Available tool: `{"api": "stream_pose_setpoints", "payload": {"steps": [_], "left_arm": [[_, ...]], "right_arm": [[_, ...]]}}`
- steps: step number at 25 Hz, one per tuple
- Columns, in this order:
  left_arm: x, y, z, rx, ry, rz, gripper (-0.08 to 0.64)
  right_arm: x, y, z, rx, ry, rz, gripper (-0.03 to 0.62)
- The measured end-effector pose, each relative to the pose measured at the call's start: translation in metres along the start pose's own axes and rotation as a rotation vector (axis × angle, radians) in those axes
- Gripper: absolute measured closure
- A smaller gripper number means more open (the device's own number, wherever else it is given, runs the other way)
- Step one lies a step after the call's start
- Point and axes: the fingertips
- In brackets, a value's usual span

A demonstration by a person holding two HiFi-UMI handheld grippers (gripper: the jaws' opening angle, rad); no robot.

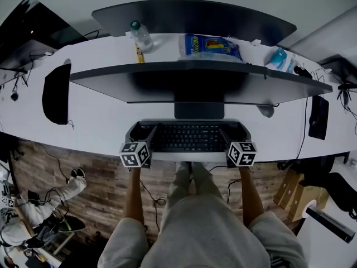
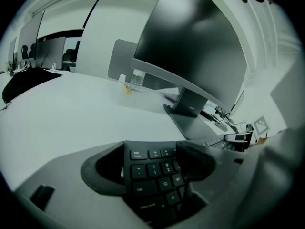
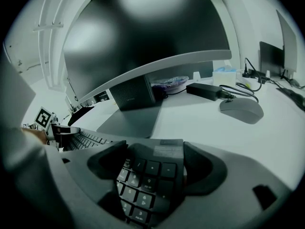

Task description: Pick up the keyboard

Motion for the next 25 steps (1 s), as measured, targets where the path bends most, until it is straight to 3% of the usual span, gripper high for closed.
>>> {"api": "stream_pose_setpoints", "payload": {"steps": [25], "left_arm": [[0.029, -0.021, -0.04, 0.092, 0.002, 0.016, 0.238]], "right_arm": [[-0.008, -0.029, -0.047, 0.082, 0.019, -0.037, 0.227]]}}
Point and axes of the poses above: the fingertips, and each gripper's own axes: z forward along the fingers, x to its right, y out of its underside, and after that the axes turned 6 degrees about -z, right-handed
